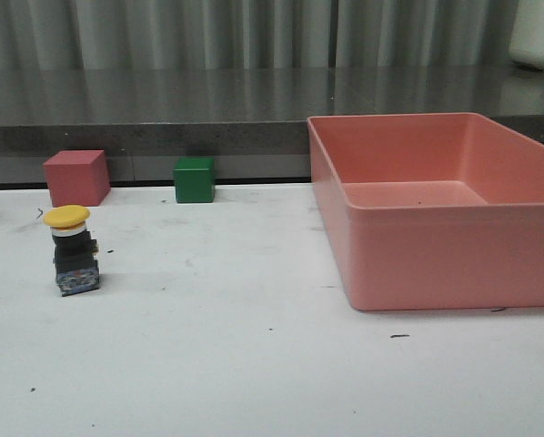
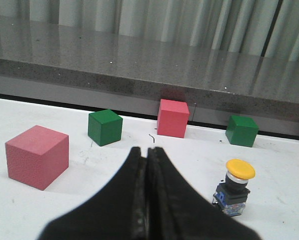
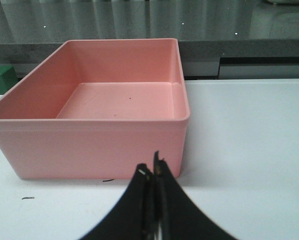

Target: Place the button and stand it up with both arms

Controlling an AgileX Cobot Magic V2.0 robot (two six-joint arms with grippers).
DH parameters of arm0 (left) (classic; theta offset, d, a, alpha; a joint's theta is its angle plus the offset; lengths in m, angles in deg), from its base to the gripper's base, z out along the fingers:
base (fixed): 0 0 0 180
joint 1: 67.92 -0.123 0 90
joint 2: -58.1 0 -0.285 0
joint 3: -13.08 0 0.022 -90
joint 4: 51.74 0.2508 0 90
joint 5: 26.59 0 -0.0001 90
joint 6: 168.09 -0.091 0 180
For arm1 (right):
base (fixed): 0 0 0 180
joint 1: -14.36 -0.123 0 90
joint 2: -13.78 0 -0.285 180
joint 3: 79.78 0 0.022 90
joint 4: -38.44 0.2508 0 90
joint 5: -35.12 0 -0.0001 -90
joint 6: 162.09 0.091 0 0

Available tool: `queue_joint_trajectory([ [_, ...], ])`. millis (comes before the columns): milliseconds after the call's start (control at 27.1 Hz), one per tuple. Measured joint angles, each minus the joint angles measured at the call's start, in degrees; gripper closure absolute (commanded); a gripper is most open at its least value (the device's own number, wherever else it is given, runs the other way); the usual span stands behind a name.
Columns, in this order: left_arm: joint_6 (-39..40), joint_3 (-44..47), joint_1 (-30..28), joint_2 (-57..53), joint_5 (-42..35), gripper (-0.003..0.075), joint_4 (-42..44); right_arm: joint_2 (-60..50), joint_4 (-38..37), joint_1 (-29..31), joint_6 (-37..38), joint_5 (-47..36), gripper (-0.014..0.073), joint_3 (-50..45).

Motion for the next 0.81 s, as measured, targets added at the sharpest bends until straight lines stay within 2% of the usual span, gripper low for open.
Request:
queue_joint_trajectory([
  [813,0.0,0.0,0.0,0.0,0.0,0.074,0.0,-0.2,0.8,0.0,0.0,0.4,0.0656,0.0],
])
